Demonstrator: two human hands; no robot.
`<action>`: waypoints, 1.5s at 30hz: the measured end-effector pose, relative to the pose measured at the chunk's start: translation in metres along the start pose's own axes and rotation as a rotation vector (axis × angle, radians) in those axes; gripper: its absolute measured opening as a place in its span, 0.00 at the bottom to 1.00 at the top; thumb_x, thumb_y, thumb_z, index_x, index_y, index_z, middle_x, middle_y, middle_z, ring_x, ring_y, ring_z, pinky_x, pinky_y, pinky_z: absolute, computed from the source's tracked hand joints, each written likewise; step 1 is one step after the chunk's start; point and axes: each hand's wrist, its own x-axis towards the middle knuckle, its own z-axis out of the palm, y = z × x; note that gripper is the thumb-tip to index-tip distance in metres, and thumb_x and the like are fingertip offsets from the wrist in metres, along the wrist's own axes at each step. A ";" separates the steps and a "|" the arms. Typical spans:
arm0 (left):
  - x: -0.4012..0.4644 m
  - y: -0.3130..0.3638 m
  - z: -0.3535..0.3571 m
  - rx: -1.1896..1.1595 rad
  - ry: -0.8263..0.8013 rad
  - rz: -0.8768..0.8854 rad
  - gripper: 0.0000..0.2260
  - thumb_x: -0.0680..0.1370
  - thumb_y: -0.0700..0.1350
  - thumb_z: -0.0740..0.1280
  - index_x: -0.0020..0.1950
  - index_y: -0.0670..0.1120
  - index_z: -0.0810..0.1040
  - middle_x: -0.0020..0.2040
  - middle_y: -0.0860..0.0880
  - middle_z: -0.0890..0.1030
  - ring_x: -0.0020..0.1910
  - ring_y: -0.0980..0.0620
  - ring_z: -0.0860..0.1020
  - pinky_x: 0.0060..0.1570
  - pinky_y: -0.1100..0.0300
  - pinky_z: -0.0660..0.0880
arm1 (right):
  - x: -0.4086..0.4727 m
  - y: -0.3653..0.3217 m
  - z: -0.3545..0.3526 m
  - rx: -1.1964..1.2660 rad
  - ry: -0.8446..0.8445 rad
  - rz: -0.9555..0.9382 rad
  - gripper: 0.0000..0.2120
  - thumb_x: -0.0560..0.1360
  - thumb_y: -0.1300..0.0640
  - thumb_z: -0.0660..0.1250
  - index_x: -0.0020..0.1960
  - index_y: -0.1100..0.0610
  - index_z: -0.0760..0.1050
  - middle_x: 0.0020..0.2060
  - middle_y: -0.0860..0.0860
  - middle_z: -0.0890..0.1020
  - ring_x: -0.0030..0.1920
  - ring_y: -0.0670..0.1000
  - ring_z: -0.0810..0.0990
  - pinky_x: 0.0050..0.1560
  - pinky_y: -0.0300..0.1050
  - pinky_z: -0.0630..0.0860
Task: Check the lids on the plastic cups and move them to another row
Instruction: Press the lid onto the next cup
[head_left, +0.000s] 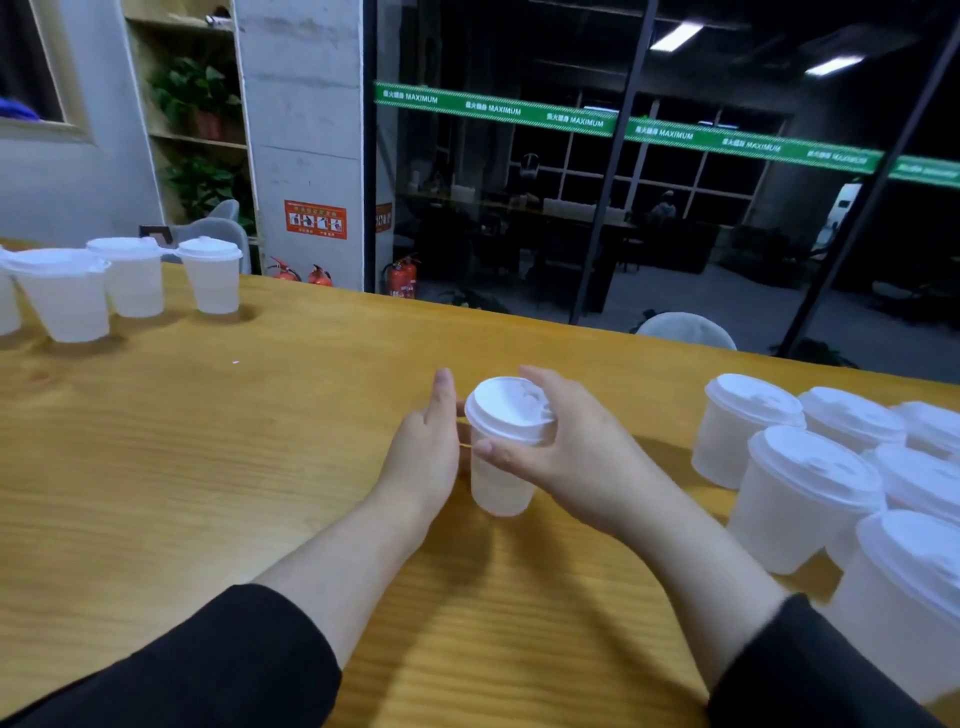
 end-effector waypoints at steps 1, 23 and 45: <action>0.001 0.000 0.000 0.016 -0.010 -0.018 0.38 0.73 0.78 0.47 0.56 0.55 0.85 0.48 0.51 0.88 0.53 0.48 0.85 0.64 0.44 0.78 | 0.003 0.002 0.003 0.039 0.019 -0.001 0.42 0.72 0.35 0.74 0.80 0.43 0.60 0.71 0.43 0.70 0.69 0.42 0.68 0.63 0.40 0.66; 0.004 0.031 0.031 -0.419 -0.280 -0.386 0.19 0.80 0.59 0.66 0.36 0.52 0.88 0.35 0.47 0.83 0.31 0.48 0.77 0.34 0.57 0.67 | 0.019 0.033 -0.016 0.349 0.133 -0.138 0.36 0.69 0.31 0.71 0.74 0.38 0.68 0.66 0.32 0.73 0.68 0.34 0.70 0.65 0.39 0.72; 0.005 0.022 0.038 -0.327 -0.064 0.097 0.22 0.75 0.61 0.70 0.54 0.43 0.78 0.41 0.46 0.81 0.34 0.48 0.75 0.31 0.56 0.69 | 0.016 0.023 -0.006 0.530 0.341 -0.008 0.35 0.74 0.28 0.64 0.77 0.38 0.64 0.64 0.36 0.75 0.65 0.38 0.74 0.59 0.34 0.72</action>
